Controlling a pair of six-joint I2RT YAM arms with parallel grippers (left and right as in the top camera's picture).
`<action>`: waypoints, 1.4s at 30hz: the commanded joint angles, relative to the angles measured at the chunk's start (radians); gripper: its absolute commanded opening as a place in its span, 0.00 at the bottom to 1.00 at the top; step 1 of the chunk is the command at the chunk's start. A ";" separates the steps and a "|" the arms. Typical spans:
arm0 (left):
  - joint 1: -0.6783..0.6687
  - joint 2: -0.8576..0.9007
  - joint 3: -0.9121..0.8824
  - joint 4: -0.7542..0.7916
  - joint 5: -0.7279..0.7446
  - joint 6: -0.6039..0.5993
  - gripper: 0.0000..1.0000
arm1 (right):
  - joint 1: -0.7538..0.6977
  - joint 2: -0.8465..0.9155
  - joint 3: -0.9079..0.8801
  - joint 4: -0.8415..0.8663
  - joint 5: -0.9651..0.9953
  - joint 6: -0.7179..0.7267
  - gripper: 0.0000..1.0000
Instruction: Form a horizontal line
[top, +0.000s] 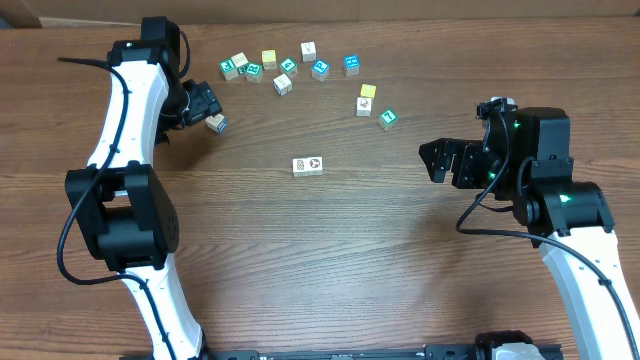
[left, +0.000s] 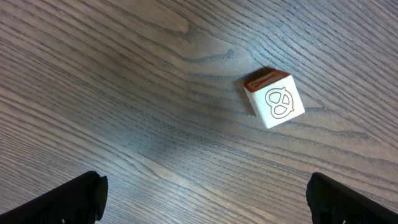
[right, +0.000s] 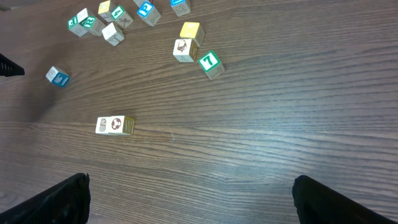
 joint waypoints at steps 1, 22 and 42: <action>0.001 0.010 0.015 0.001 -0.005 0.009 1.00 | -0.005 -0.014 0.029 0.006 0.009 -0.007 1.00; 0.001 0.010 0.015 0.001 -0.005 0.009 1.00 | -0.005 0.061 0.347 -0.177 0.026 0.150 0.34; 0.001 0.010 0.015 0.001 -0.005 0.009 1.00 | -0.002 0.228 0.629 -0.451 0.043 0.152 0.47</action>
